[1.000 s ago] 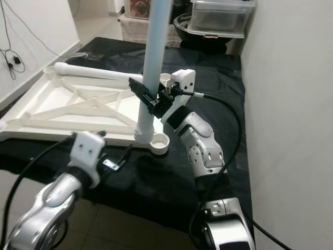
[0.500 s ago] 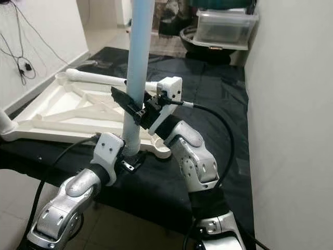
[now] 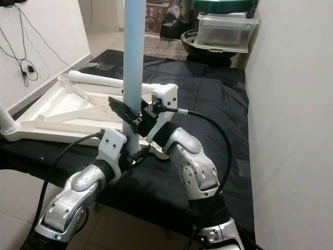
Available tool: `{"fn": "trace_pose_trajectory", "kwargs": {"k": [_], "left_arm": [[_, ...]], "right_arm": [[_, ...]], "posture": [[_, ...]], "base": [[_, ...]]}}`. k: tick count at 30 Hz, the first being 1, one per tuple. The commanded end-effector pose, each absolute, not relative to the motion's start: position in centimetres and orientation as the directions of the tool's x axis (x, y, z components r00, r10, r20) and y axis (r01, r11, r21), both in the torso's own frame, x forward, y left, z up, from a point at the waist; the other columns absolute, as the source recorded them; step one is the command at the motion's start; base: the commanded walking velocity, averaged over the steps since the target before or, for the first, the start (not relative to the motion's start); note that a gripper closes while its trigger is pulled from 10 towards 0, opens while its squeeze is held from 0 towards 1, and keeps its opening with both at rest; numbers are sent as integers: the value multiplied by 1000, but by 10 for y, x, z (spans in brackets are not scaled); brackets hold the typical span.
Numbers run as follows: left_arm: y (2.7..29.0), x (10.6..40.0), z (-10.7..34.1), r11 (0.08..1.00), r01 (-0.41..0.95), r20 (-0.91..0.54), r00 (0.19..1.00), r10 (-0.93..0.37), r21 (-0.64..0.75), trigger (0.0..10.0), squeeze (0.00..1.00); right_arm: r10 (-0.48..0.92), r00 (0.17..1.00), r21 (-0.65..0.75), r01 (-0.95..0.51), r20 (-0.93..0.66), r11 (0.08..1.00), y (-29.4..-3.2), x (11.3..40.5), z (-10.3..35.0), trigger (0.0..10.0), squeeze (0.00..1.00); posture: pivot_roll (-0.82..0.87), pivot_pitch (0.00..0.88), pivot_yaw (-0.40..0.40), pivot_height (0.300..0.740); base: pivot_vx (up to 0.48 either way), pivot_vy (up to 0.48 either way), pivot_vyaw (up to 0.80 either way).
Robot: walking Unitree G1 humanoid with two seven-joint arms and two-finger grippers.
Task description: Building children table
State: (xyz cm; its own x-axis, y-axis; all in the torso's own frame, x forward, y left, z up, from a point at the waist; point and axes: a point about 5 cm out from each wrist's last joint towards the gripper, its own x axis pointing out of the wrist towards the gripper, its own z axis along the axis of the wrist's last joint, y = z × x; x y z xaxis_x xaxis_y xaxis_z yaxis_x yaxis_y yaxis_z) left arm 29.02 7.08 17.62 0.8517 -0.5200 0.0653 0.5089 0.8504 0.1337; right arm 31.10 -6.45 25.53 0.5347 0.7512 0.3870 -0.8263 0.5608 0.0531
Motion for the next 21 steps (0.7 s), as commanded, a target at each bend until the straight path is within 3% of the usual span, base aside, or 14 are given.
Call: {"fn": "trace_pose_trajectory", "kwargs": {"k": [1,8,9,10,12,13,16,21], "left_arm": [[73,291,171,851,502,52,856,-514,153,0,0],[77,289,166,855,494,34,863,-505,161,0,0],[81,287,164,852,501,13,861,-508,151,1765,0],[87,284,162,844,519,-6,852,-523,137,10000,0],[90,281,161,837,532,-17,845,-534,126,10000,0],[97,275,158,819,561,-35,827,-561,119,10000,0],[102,271,156,803,585,-54,811,-583,115,10000,0],[119,253,149,739,672,-127,738,-662,53,10000,0]], "right_arm": [[759,524,51,-834,386,550,-61,309,258,10000,0],[748,544,54,-821,382,569,-66,313,258,10000,0],[753,543,54,-823,372,566,-68,314,256,10000,1000],[771,532,48,-832,351,553,-69,315,253,10000,1000],[783,523,43,-839,336,542,-70,315,250,10000,1000],[813,496,37,-859,306,510,-71,314,246,10000,0],[833,477,34,-872,280,488,-73,314,242,10000,0],[933,325,47,-946,155,322,-77,308,229,10000,0]], "posture": [[51,31,-36,740],[51,31,-34,740],[52,33,-33,740],[54,34,-31,740],[54,34,-31,740],[59,39,-33,740],[59,39,-33,740],[63,44,-35,740]], "base": [[0,0,0],[0,0,0],[0,0,0],[0,0,0],[0,0,0],[0,0,0],[0,0,0],[0,0,0]]}}
